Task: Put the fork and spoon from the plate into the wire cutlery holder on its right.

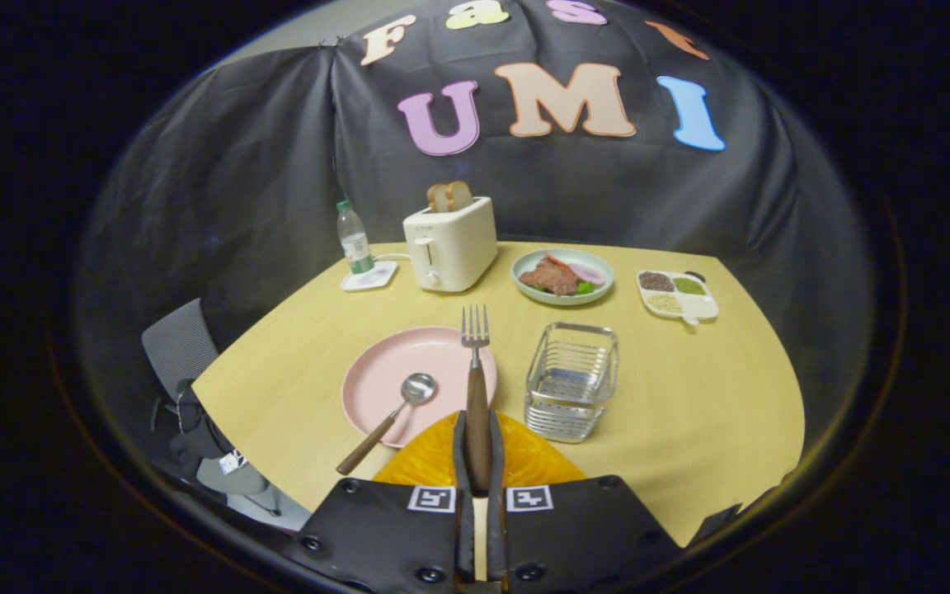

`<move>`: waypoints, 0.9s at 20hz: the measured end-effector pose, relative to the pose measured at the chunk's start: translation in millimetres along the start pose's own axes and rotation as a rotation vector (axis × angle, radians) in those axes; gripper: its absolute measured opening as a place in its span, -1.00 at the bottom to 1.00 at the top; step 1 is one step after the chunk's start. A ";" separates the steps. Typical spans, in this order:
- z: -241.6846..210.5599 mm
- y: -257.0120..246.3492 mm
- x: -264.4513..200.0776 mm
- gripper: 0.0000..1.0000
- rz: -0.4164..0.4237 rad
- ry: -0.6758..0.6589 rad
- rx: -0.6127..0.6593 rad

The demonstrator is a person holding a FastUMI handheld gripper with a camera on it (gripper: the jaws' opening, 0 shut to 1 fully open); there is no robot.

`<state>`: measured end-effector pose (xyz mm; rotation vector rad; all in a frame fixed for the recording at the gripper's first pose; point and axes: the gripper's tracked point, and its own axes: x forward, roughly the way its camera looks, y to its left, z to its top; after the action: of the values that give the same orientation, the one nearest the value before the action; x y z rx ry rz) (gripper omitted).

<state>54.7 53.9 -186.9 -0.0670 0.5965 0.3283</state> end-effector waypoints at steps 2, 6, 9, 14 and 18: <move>8.8 -15.1 -10.6 -0.84 -0.027 0.001 0.009; 12.9 -47.6 -23.2 -0.84 -0.079 0.043 0.004; 4.5 -59.6 -24.4 -0.83 -0.079 0.115 0.013; -13.8 -70.8 -19.5 -0.84 -0.060 0.276 0.043; -18.3 -78.9 -10.2 -0.84 -0.060 0.363 0.023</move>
<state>62.4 -26.5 -198.8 -0.1235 0.9560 0.2522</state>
